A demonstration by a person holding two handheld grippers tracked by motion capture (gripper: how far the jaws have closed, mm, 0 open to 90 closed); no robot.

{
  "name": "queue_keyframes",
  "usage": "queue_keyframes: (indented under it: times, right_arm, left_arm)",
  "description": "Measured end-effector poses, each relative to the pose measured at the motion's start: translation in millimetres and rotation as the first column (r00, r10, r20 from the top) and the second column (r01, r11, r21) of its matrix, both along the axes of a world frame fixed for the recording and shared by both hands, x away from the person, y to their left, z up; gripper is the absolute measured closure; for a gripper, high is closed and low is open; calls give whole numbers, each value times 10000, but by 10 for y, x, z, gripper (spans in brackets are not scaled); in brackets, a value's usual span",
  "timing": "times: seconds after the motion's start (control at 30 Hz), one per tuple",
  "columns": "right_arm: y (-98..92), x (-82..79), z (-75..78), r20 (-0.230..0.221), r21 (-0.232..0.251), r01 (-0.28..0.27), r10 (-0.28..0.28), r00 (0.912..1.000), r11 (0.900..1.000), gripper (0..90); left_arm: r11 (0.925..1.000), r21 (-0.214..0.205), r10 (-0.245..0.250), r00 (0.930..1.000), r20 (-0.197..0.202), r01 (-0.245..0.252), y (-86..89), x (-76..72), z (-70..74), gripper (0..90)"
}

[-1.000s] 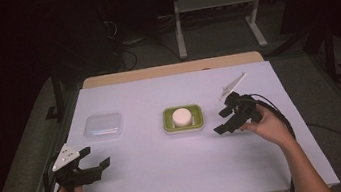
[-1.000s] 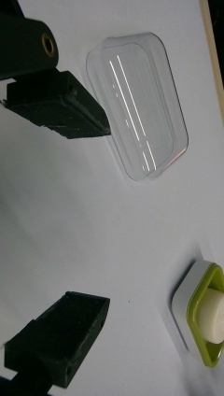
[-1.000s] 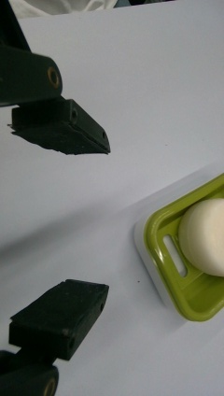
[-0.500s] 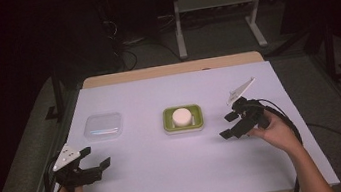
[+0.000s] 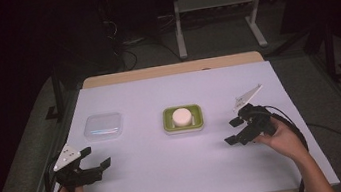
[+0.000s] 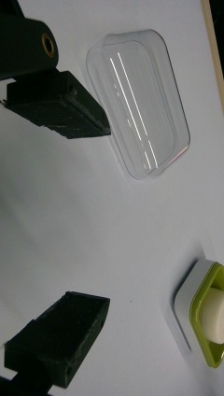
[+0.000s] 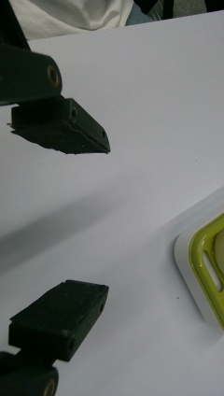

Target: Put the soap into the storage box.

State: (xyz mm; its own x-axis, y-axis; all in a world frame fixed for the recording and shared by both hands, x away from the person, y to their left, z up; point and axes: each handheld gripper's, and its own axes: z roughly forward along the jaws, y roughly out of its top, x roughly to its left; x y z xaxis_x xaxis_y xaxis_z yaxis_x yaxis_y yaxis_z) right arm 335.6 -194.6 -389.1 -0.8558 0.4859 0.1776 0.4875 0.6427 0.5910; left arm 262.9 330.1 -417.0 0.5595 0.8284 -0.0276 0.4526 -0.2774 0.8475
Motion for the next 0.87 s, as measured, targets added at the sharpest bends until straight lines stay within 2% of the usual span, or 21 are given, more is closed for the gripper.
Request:
queue_keyframes:
  times: [0.67, 0.8, 0.87]
  right_arm:
    - [-162, -340, -156, 9, 225, 143, -143, 9999, 9996, 247]
    - [-215, -478, -207, 175, 479, 397, -406, 9990, 9981, 217]
    - [-251, -570, -239, 268, 701, 730, -750, 9968, 9949, 218]
  left_arm:
    - [10000, -18, 16, 10000, 30, -16, 2, 1, -5, 145]
    - [9999, 98, -38, 10000, -12, 38, 0, 4, -3, 145]
    - [9999, 94, -35, 10000, 14, 35, -1, 8, -2, 145]
